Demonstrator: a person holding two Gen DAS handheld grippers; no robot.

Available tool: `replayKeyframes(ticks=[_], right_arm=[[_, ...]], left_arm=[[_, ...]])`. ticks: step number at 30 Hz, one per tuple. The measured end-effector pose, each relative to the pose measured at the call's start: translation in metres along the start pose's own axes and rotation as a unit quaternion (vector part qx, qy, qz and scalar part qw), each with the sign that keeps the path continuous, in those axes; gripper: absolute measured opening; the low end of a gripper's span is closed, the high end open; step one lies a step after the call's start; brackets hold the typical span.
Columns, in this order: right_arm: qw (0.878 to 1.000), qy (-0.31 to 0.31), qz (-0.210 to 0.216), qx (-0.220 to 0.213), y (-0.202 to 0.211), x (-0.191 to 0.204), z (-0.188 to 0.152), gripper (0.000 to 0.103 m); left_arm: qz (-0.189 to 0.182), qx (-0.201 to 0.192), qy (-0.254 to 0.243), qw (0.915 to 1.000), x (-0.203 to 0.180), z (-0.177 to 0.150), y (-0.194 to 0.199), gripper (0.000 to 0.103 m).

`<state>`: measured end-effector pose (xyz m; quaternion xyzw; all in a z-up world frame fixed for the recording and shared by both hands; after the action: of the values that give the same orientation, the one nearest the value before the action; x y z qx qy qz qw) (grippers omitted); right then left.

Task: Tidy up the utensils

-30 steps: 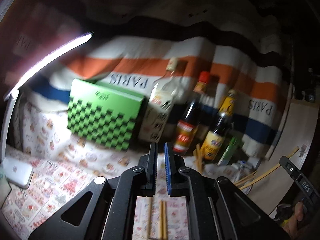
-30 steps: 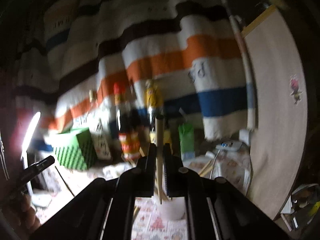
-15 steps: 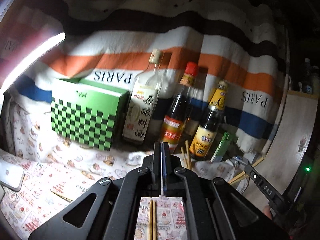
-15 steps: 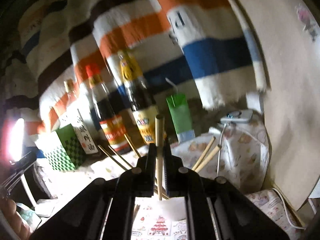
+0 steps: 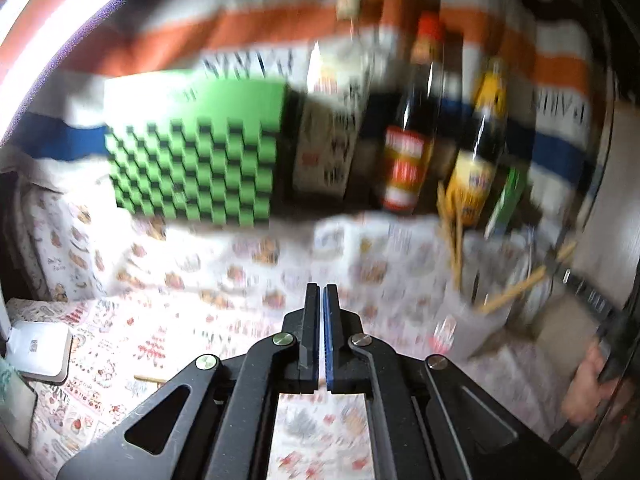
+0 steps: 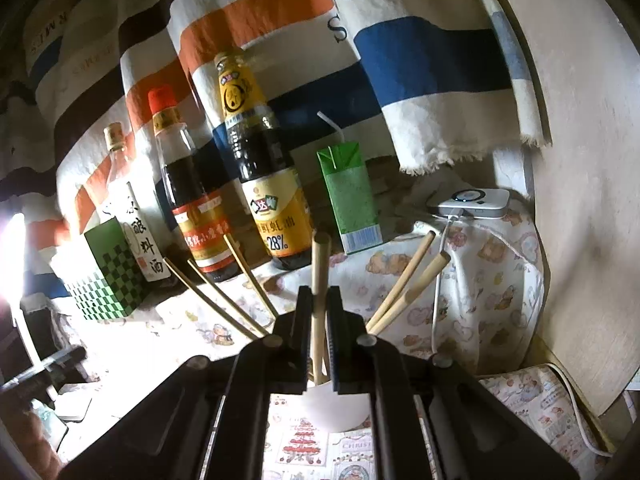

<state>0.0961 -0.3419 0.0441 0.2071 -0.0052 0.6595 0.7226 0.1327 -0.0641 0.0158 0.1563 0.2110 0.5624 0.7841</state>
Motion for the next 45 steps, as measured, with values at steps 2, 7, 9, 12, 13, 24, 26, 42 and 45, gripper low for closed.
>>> replayKeyframes(ticks=[2,7,9,12,13,24,26,42,45], right_arm=[[1.0,0.001,-0.002,0.003,-0.001,0.0,-0.001,0.007],[1.0,0.005,-0.013,0.015,-0.003,-0.001,-0.004,0.008],[1.0,0.007,-0.013,0.023,-0.004,-0.001,-0.006,0.011],[0.999,0.013,-0.016,0.04,-0.005,0.0,-0.011,0.034],[0.999,0.016,-0.017,0.041,-0.004,0.0,-0.012,0.034],[0.995,-0.024,-0.031,0.09,0.006,-0.021,-0.017,0.053],[0.995,-0.033,-0.027,0.093,0.006,-0.024,-0.016,0.053],[0.993,-0.04,-0.043,0.105,0.01,-0.031,-0.016,0.054],[0.992,-0.041,-0.044,0.11,0.01,-0.031,-0.018,0.054]], left_arm=[[0.006,0.034,-0.012,0.9993,0.005,-0.011,-0.013,0.0],[0.006,0.089,-0.072,0.9934,0.002,-0.033,-0.036,0.006],[-0.006,0.125,-0.098,0.9873,-0.005,-0.046,-0.048,0.009],[0.004,0.174,-0.169,0.97,-0.014,-0.067,-0.071,0.018],[0.006,0.192,-0.191,0.9625,-0.017,-0.074,-0.078,0.027],[0.045,0.236,-0.353,0.9044,-0.041,-0.101,-0.128,0.046],[0.036,0.245,-0.33,0.9109,-0.04,-0.099,-0.132,0.046],[-0.013,0.329,-0.175,0.928,-0.023,-0.086,-0.151,0.006],[-0.005,0.331,-0.17,0.9281,-0.029,-0.086,-0.153,0.006]])
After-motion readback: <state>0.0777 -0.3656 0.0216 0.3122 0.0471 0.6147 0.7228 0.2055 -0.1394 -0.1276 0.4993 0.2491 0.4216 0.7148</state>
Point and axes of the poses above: each gripper's, at about its wrist camera, not at the fingertips, and y roughly against the way its jaws point, x to its left, z to its top, the point moved 9 cm from there along -y, roughly the way its jaws point, and after that the axes turned 2 degrees about -y, right-handed, at the moved point
